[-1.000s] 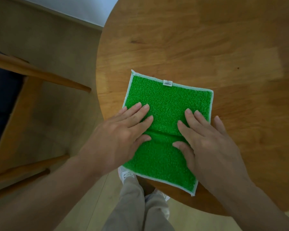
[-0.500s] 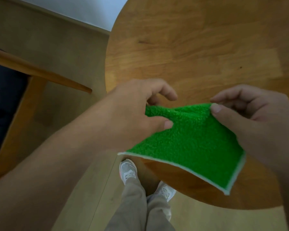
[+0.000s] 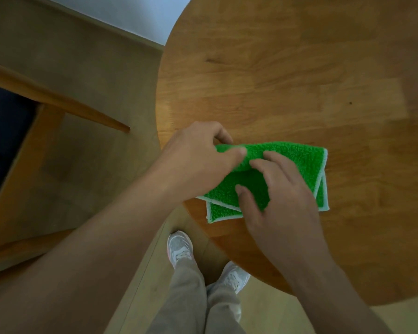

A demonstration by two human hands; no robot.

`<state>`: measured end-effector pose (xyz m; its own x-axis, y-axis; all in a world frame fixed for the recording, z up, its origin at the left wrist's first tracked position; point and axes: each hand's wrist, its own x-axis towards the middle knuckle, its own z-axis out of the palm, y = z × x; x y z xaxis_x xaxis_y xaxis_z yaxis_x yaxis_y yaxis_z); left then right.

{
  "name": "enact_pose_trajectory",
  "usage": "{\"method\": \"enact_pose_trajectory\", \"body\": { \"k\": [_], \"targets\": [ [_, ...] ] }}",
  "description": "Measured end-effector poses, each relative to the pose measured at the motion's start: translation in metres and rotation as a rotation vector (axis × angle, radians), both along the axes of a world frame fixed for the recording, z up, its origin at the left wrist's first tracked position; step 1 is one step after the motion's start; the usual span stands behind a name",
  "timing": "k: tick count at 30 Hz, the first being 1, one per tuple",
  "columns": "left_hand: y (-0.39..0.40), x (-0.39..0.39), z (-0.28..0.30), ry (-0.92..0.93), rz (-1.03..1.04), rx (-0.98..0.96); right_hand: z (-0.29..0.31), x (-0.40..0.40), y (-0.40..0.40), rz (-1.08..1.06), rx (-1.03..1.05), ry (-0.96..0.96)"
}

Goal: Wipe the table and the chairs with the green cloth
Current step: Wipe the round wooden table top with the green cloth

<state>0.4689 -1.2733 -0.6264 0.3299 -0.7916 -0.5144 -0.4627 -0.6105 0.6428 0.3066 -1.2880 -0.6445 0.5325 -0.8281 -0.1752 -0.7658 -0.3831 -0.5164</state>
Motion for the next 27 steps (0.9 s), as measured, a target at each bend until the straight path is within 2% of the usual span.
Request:
{"method": "enact_pose_trajectory", "body": {
  "k": [4,7,9,13,16,19,21,23,27],
  "targets": [
    [0.005,0.007,0.001,-0.083,0.088,0.004,-0.001,-0.01,0.001,0.042,0.014,0.029],
    [0.008,0.008,0.001,-0.07,0.124,0.059,0.001,-0.025,-0.009,-0.142,-0.165,0.034],
    [0.01,0.008,0.001,-0.009,0.158,0.035,0.003,-0.036,-0.022,-0.309,-0.157,0.022],
    [0.01,0.005,-0.001,0.136,0.277,-0.072,0.0,-0.042,-0.044,-0.518,0.045,-0.111],
    [0.01,0.001,-0.003,0.292,0.378,-0.112,-0.001,-0.037,-0.054,-0.588,0.106,-0.263],
    [0.014,-0.001,-0.003,0.384,0.44,-0.136,0.002,-0.037,-0.063,-0.599,0.038,-0.398],
    [0.018,-0.004,-0.006,0.398,0.459,-0.127,0.003,-0.039,-0.072,-0.567,-0.002,-0.378],
    [0.023,-0.009,-0.01,0.332,0.427,-0.119,0.0,-0.039,-0.08,-0.492,-0.042,-0.251],
    [0.026,-0.016,-0.015,-0.044,0.211,-0.115,-0.009,-0.035,-0.083,-0.351,-0.129,-0.014]
  ]
}}
